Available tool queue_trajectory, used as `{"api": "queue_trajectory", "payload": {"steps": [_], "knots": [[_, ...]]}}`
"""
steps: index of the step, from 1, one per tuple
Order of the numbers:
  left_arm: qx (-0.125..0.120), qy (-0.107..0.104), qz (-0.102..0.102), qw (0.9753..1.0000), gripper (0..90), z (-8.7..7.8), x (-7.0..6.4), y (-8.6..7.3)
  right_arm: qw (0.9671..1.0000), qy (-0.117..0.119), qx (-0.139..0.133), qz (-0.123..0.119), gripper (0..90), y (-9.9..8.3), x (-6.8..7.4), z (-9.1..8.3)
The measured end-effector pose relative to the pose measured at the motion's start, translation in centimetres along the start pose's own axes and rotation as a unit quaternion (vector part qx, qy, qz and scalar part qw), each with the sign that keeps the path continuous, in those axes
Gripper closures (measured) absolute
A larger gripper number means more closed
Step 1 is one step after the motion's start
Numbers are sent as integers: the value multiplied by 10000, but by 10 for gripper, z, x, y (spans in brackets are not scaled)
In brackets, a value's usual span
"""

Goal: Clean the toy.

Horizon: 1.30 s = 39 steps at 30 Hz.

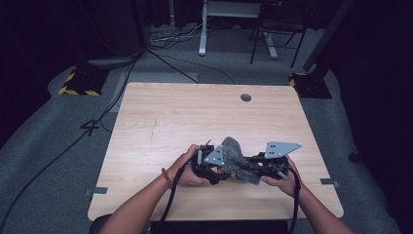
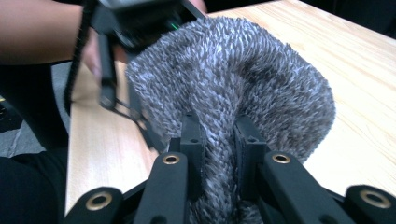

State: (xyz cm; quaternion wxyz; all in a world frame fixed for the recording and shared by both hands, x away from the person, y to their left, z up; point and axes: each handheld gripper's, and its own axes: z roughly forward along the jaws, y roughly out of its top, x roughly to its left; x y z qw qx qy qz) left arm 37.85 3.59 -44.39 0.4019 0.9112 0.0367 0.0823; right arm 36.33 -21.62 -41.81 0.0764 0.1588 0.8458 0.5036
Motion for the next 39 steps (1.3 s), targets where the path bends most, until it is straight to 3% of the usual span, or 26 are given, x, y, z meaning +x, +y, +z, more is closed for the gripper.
{"api": "queue_trajectory", "payload": {"steps": [6, 10, 14, 16, 18, 23, 26, 32, 39], "knots": [[-158, -21, 61, 9999, 340, -8, -2, 1, 9988, -215, 428, 47, 777, -9, -8, 3], [-438, -150, 38, 9989, 339, -14, -2, 2, 9974, -272, 654, 115, 777, -14, -11, 6], [-466, -131, 31, 9988, 339, -13, -2, 2, 9991, 34, 392, 156, 776, -15, -10, 6], [-462, -149, 8, 9988, 339, -12, -1, 1, 9993, 59, 313, 173, 777, -13, -8, 5], [-374, -129, 18, 9992, 338, -9, -1, 1, 9995, 157, 141, 214, 777, -12, -7, 3], [-104, -84, 116, 9998, 335, 0, -4, 1, 9996, 253, 29, 129, 779, -7, -1, 4], [-54, -104, 86, 9999, 335, 3, -3, 0, 9997, 244, 7, 92, 781, -5, 1, 6], [326, 2, 252, 9991, 334, 13, -6, 0, 9996, 257, 65, -103, 780, 2, 10, 13], [24, -22, 204, 9998, 337, 3, -5, 1, 9996, -23, 252, -120, 780, -1, 5, 8]]}}
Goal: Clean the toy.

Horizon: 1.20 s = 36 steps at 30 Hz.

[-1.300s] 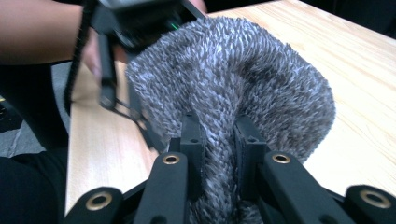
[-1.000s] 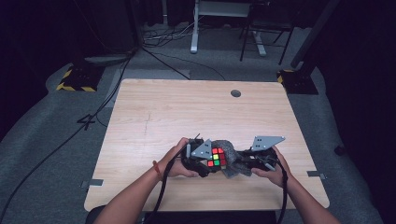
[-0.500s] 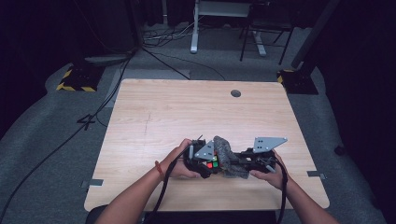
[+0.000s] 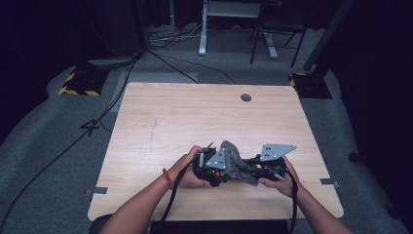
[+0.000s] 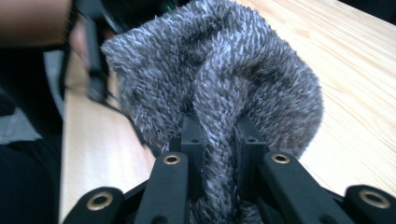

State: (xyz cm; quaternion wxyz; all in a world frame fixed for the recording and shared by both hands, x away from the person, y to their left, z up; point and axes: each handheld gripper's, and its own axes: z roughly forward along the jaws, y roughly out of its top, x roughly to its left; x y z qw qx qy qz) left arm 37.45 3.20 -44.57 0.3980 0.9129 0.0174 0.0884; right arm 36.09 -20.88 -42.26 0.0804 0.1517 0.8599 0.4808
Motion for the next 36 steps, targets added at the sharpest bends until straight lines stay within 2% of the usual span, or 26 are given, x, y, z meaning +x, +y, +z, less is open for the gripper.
{"api": "queue_trajectory", "payload": {"steps": [3, 7, 10, 13, 14, 16, 18, 19, 21, 26, 28, 31, 34, 36], "knots": [[-154, 34, -28, 9999, 337, -6, 0, 0, 9997, -131, 134, 134, 780, -8, -8, -3], [-328, 36, -60, 9994, 337, -12, 0, 1, 9991, -178, 218, 309, 779, -15, -15, -4], [-282, 83, -18, 9996, 337, -12, -1, 1, 9989, -115, 158, 428, 779, -18, -17, -5], [-252, 85, -10, 9996, 337, -10, -1, 2, 9992, -31, 46, 393, 780, -16, -13, -4], [-231, 107, -23, 9997, 337, -9, -1, 2, 9995, -94, 66, 287, 779, -13, -11, -4], [-202, 116, -35, 9997, 336, -8, -1, 1, 9996, 18, -89, 283, 779, -10, -8, -4], [-121, 133, 10, 9998, 336, -6, -1, 2, 9998, -27, -68, 162, 779, -6, -4, -4], [-100, 140, 15, 9999, 335, -5, -1, 2, 9998, 50, -141, 150, 780, -3, -2, -3], [16, 217, 55, 9997, 334, -2, -2, 3, 9999, 26, -116, 67, 780, 0, 2, -1], [101, 226, 21, 9997, 328, 3, -2, 3, 9996, 163, -245, 47, 780, 5, 5, 4], [106, 187, 86, 9997, 329, 6, -3, 3, 9994, 176, -286, 8, 780, 6, 8, 6], [51, 167, 71, 9998, 332, 6, -3, 3, 9995, 134, -287, -64, 779, 8, 11, 6], [-18, 214, 35, 9998, 334, 3, -2, 2, 9995, 52, -301, -31, 779, 7, 9, 0], [-148, 177, -44, 9997, 334, -2, -1, 2, 9997, -64, -240, -27, 779, 4, 5, -3]]}}
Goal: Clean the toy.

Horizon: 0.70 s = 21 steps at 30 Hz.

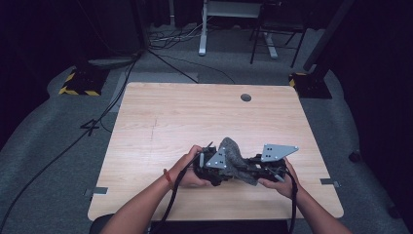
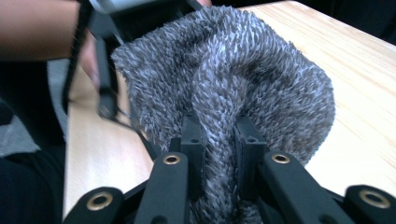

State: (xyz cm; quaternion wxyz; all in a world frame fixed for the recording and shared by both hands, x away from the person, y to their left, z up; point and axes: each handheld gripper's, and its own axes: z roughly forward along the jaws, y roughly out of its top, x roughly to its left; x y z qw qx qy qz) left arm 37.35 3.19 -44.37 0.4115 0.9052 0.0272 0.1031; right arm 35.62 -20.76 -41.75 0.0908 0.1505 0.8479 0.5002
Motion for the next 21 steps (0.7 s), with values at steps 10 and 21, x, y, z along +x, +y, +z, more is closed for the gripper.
{"api": "queue_trajectory", "payload": {"steps": [10, 21], "knots": [[-327, -10, -30, 9995, 335, -11, 2, 1, 9987, -260, 237, 361, 779, -26, -23, -8], [-391, -51, -47, 9992, 332, -8, -1, 1, 9988, 198, -139, 436, 779, -24, -18, -2]]}}
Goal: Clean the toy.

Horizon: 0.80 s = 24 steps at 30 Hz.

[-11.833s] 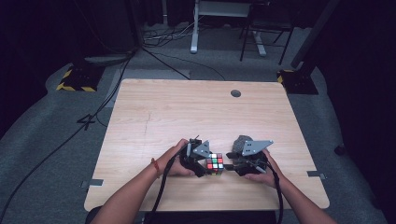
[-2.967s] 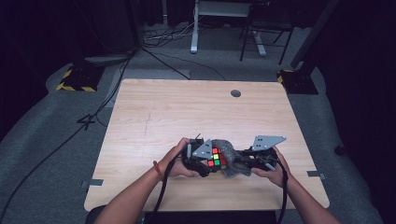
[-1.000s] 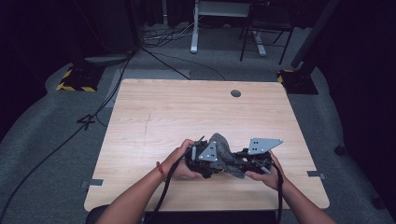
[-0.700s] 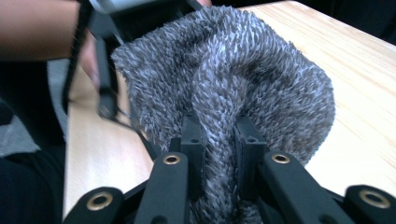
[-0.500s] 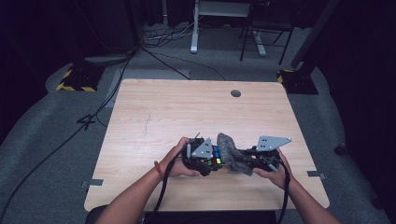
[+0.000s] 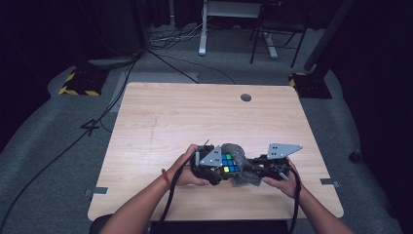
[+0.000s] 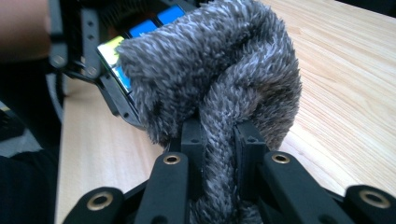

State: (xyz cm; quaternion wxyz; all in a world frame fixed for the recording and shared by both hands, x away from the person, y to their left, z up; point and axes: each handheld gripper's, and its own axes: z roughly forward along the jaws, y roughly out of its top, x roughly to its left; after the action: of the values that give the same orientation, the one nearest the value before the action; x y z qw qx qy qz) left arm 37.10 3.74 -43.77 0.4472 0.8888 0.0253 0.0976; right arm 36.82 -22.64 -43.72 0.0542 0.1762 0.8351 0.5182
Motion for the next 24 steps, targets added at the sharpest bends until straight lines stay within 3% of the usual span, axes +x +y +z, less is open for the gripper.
{"api": "queue_trajectory", "payload": {"steps": [4, 6, 8, 11, 17, 24], "knots": [[132, -29, 43, 9999, 328, 5, 0, 0, 9997, 152, -209, -19, 780, 5, 3, -3], [167, -47, 29, 9998, 324, 6, 0, 0, 9998, 78, -152, -125, 779, 8, 6, -2], [235, -55, 45, 9997, 331, 8, 0, 0, 9996, 155, -212, -110, 779, 10, 8, -1], [213, -45, 42, 9998, 331, 8, 0, -1, 9994, 70, -123, -311, 779, 16, 14, 1], [250, 64, 74, 9996, 334, 5, 1, 1, 9997, 36, -34, -252, 778, 14, 12, 2], [57, 64, 29, 10000, 335, -1, 1, 2, 9998, 1, 192, -99, 776, 4, 6, 5]]}}
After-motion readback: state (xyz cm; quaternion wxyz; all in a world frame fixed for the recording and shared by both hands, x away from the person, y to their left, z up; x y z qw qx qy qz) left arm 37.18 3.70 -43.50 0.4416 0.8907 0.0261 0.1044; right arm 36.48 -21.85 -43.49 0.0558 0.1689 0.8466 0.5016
